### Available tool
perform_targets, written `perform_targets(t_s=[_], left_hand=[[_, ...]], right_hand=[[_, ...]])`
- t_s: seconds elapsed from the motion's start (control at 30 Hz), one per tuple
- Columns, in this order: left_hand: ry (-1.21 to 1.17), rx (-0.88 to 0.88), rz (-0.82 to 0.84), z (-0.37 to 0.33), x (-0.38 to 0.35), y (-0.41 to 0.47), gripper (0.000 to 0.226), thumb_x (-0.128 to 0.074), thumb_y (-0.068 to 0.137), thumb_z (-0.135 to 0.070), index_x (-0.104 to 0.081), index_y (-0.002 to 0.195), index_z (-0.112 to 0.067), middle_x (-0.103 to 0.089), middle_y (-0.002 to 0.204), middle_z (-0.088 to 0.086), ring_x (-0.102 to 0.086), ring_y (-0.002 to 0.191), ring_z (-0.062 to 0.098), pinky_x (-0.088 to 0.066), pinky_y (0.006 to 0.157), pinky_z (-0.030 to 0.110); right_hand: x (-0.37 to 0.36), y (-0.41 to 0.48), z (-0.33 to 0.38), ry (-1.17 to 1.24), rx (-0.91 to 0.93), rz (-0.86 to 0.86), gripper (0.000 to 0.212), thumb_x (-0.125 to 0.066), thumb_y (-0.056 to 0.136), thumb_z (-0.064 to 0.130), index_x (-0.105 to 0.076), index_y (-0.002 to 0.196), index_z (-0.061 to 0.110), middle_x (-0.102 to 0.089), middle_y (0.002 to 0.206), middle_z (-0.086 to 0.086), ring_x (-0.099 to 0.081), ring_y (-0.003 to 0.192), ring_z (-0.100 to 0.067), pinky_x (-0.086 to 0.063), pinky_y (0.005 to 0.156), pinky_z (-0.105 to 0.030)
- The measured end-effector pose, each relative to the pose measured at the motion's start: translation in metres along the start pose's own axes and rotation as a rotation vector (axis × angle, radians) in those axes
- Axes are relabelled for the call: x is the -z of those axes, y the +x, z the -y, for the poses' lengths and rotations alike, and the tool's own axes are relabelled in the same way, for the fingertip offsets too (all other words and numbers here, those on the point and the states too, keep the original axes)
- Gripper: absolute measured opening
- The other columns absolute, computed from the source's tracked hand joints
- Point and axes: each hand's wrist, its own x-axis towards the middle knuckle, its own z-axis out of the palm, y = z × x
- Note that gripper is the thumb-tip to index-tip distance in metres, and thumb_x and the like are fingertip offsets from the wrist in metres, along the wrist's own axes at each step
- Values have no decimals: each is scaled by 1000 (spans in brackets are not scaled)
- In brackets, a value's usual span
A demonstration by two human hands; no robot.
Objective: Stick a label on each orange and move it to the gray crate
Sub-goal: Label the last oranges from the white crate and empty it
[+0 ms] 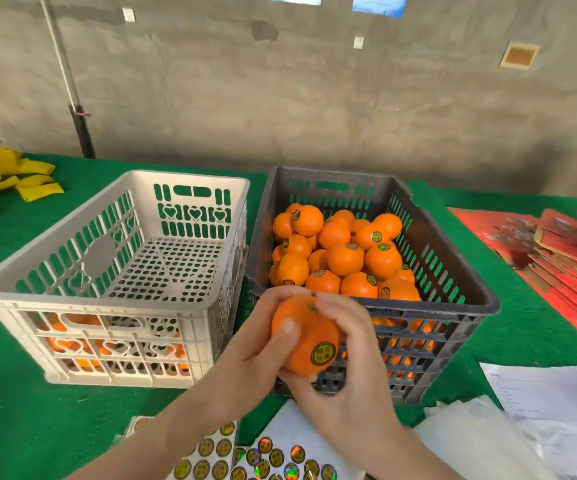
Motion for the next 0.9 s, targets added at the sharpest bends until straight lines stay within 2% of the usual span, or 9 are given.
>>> perform_targets(t_s=[0.13,0.23,0.3,0.5,0.6,0.67,0.8,0.83,0.9], left_hand=[[355,-231,-165,-20,14,62,39,-25,98,-54,-52,116,-32,-59,105,-12,-59,100,3,-49,80,13],[844,-109,-228,1,34,105,26,-36,102,-21,-49,123,-18,-62,96,-5,-61,91,16,-50,77,27],[1055,31,-140,23,42,114,31,-40,98,-5,-48,126,-11,-65,99,4,-60,95,24,-48,83,37],[1003,13,-134,31,48,114,32,-42,96,-2,-48,127,-7,-67,94,11,-60,88,24,-49,79,40],[990,50,-136,31,46,115,33,-45,94,0,-48,126,-6,-67,92,16,-61,85,28,-49,78,45],[967,43,-144,32,47,114,31,-45,95,-1,-48,126,-5,-67,91,17,-62,84,29,-48,77,45],[874,-90,-317,37,44,107,27,-44,97,-6,-54,122,-4,-64,92,7,-61,84,22,-47,72,27],[842,-121,-382,38,42,104,27,-45,97,-7,-55,122,-4,-61,96,4,-59,87,18,-46,74,23],[783,-191,-529,40,37,95,27,-48,97,-10,-55,123,-5,-57,106,4,-54,97,15,-44,85,24]], right_hand=[[17,53,0,2,27,-126,70,-81,66,26,-40,123,25,-40,124,21,-44,116,2,-40,89,-11],[28,91,-17,-89,-116,-79,69,-82,66,24,-39,120,28,-41,116,11,-45,109,-3,-38,86,-13],[34,116,-40,-259,-236,67,68,-85,64,22,-44,119,26,-43,116,3,-43,110,-12,-34,85,-18],[29,154,-93,-606,-514,784,70,-81,66,20,-51,129,14,-54,127,-6,-52,110,-23,-48,83,-34],[20,153,-98,-650,-544,898,74,-77,73,15,-41,138,14,-50,136,-8,-51,117,-26,-47,91,-34],[21,151,-93,-689,-484,844,77,-76,77,16,-36,142,13,-46,140,-8,-47,124,-26,-43,96,-33],[24,100,-51,-202,22,70,18,-66,86,24,-65,101,14,-66,98,4,-62,90,-13,-46,74,-17],[20,76,-41,-41,85,46,12,-61,90,27,-66,87,16,-66,85,7,-62,79,-8,-46,66,-16],[4,25,-42,36,5,289,33,-53,94,31,-63,72,9,-65,72,2,-60,68,-5,-46,59,-19]])
